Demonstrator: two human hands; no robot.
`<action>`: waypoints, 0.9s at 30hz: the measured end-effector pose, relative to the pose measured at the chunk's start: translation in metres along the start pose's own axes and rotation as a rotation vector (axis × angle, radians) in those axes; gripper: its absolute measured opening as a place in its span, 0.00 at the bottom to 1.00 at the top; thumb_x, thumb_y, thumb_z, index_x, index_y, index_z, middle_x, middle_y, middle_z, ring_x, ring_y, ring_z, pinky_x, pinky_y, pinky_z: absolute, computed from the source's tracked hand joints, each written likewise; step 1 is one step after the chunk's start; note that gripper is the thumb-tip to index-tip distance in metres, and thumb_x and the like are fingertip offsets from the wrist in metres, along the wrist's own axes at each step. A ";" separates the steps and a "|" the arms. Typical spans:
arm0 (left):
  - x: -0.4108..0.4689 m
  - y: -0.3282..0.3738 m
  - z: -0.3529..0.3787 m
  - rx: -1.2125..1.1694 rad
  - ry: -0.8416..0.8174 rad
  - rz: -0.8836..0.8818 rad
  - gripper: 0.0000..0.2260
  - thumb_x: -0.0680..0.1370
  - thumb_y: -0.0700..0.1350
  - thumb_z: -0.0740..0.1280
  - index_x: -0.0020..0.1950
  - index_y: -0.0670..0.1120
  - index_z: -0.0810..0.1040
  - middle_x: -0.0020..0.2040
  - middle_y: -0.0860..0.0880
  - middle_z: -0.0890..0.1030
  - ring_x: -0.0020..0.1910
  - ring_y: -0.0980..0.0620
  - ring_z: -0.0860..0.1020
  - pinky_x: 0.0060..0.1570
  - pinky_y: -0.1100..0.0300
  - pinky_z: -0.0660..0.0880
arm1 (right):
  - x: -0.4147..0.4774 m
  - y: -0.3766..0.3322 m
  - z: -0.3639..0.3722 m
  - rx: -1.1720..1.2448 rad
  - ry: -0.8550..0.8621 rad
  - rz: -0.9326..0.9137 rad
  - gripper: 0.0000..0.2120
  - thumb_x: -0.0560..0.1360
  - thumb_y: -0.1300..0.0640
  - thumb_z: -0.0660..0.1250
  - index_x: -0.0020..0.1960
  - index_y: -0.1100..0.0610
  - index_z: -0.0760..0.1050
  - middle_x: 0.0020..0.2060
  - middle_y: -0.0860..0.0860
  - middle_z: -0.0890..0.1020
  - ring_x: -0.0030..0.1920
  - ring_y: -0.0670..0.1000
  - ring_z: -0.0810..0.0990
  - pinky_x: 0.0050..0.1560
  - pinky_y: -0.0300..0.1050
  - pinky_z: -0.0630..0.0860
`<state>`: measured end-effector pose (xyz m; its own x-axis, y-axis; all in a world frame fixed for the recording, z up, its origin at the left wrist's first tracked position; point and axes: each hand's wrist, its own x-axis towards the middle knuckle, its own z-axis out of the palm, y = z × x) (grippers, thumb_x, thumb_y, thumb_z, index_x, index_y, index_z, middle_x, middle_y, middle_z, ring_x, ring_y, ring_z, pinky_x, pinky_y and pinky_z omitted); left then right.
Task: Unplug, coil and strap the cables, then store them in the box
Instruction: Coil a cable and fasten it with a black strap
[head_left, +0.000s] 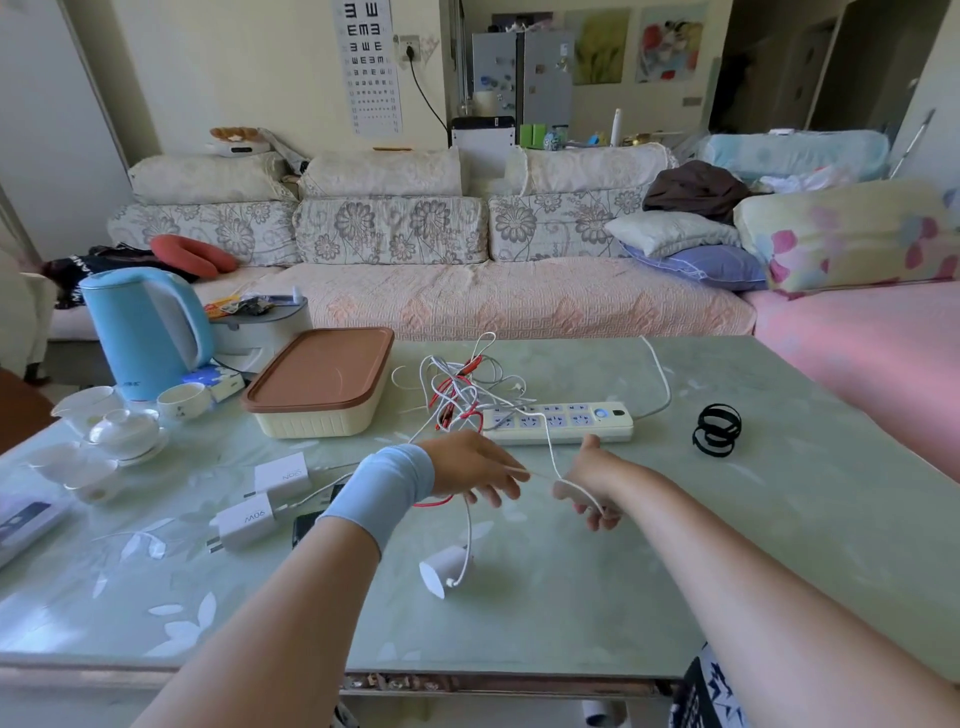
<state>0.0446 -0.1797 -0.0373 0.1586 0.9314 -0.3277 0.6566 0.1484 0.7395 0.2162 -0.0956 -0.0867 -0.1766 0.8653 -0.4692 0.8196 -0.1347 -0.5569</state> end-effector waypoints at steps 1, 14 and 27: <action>0.004 0.003 0.004 -0.047 -0.016 -0.014 0.12 0.79 0.41 0.62 0.60 0.43 0.80 0.49 0.50 0.83 0.44 0.53 0.81 0.41 0.62 0.75 | 0.004 0.003 0.001 -0.009 0.000 -0.003 0.33 0.76 0.60 0.64 0.74 0.57 0.49 0.38 0.59 0.74 0.24 0.52 0.72 0.25 0.38 0.68; 0.076 0.018 0.013 0.243 0.505 0.292 0.32 0.71 0.34 0.65 0.72 0.57 0.68 0.69 0.54 0.69 0.49 0.50 0.78 0.54 0.64 0.71 | 0.034 0.003 -0.032 -0.216 0.387 -0.602 0.12 0.76 0.50 0.66 0.35 0.51 0.78 0.29 0.49 0.76 0.37 0.49 0.75 0.33 0.43 0.67; 0.087 0.029 0.018 0.632 0.545 0.096 0.10 0.80 0.51 0.61 0.56 0.53 0.80 0.56 0.47 0.80 0.54 0.44 0.78 0.48 0.57 0.71 | 0.009 0.055 -0.069 -0.206 0.213 -0.423 0.04 0.74 0.57 0.69 0.43 0.52 0.83 0.37 0.54 0.85 0.29 0.46 0.78 0.36 0.36 0.72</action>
<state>0.0906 -0.1004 -0.0548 -0.0366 0.9848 0.1697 0.9737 -0.0031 0.2277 0.2977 -0.0619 -0.0739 -0.4182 0.9057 -0.0702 0.7949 0.3275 -0.5108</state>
